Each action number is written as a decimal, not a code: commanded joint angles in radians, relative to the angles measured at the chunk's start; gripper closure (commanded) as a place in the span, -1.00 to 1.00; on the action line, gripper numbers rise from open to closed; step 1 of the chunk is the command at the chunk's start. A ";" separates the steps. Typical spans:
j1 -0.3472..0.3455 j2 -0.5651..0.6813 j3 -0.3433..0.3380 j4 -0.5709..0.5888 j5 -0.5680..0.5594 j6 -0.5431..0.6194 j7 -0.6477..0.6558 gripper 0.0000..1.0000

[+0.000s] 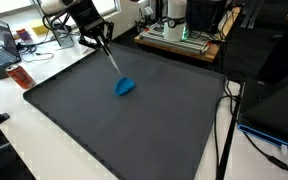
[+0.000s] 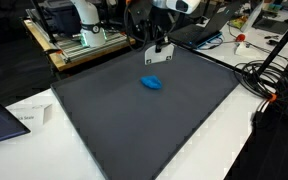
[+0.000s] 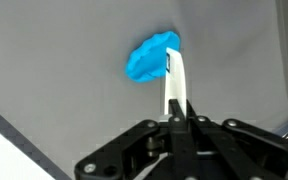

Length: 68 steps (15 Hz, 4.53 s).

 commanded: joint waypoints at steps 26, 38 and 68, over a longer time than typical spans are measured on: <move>0.061 0.090 0.006 -0.066 -0.166 0.176 -0.325 0.98; 0.074 0.166 0.011 -0.019 -0.223 0.177 -0.320 0.98; 0.067 0.240 0.021 0.003 -0.220 0.177 -0.314 0.98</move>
